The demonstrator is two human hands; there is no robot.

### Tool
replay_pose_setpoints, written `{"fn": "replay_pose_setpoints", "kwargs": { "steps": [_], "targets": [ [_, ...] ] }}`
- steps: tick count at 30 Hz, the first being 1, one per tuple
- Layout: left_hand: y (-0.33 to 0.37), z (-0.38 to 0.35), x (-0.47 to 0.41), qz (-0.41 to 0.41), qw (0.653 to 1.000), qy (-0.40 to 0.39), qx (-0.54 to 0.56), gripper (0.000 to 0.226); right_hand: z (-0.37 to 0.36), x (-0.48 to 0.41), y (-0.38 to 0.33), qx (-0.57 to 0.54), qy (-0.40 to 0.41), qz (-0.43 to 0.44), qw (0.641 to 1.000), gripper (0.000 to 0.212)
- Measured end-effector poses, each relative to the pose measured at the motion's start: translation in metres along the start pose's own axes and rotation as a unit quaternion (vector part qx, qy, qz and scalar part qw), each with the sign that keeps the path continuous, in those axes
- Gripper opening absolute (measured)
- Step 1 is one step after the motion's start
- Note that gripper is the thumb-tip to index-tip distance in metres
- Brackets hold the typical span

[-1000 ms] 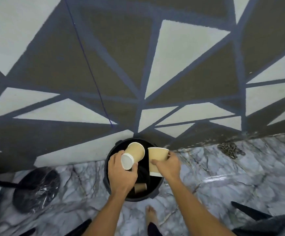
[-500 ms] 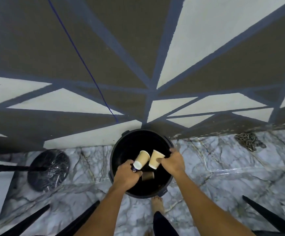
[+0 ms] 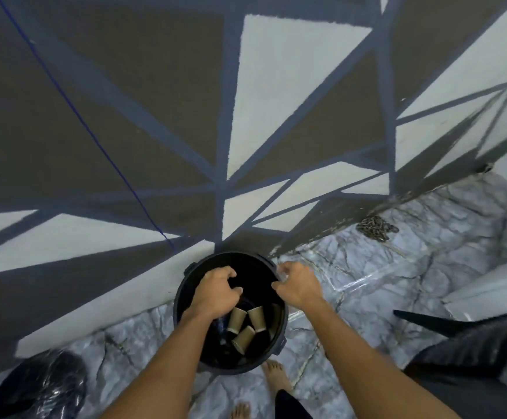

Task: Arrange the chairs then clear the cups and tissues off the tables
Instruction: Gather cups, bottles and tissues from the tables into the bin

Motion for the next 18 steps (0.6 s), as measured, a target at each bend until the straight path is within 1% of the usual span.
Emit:
{"fn": "replay_pose_setpoints", "kwargs": {
  "steps": [3,5,8,10,12,14,18],
  "targets": [
    [0.041,-0.002,0.01,-0.09,0.996,-0.007,-0.02,0.043,0.025,0.028,0.014,0.049,0.047,-0.001,0.998,0.033],
    [0.072,-0.01,0.023,-0.142,0.989,-0.033,-0.037,0.041,0.045,0.05,0.031,0.054,0.075,-0.022,0.995,0.038],
    [0.113,-0.027,0.04,-0.203,0.976,-0.056,-0.049,0.031,0.077,0.08,0.062,0.044,0.12,-0.058,0.99,0.047],
    [0.149,-0.048,0.059,-0.246,0.964,-0.083,-0.064,0.036,0.099,0.111,0.096,0.027,0.151,-0.1,0.983,0.047],
    [0.186,-0.071,0.084,-0.289,0.948,-0.107,-0.077,0.044,0.119,0.145,0.133,0.012,0.178,-0.144,0.973,0.052],
    [0.222,-0.098,0.116,-0.332,0.929,-0.135,-0.088,0.048,0.137,0.183,0.174,-0.002,0.209,-0.189,0.96,0.052],
    [0.283,-0.167,0.195,-0.418,0.877,-0.207,-0.119,0.054,0.162,0.271,0.257,-0.038,0.269,-0.274,0.923,0.041]
  ]
}}
Point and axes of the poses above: each hand's wrist, its own x-axis away from the middle knuckle, its own z-axis out of the back of the hand, y = z × x, the point moved 7 cm from there along -x, towards the middle knuckle, and after that the axes turned 9 degrees about y, right-handed, at the moved point
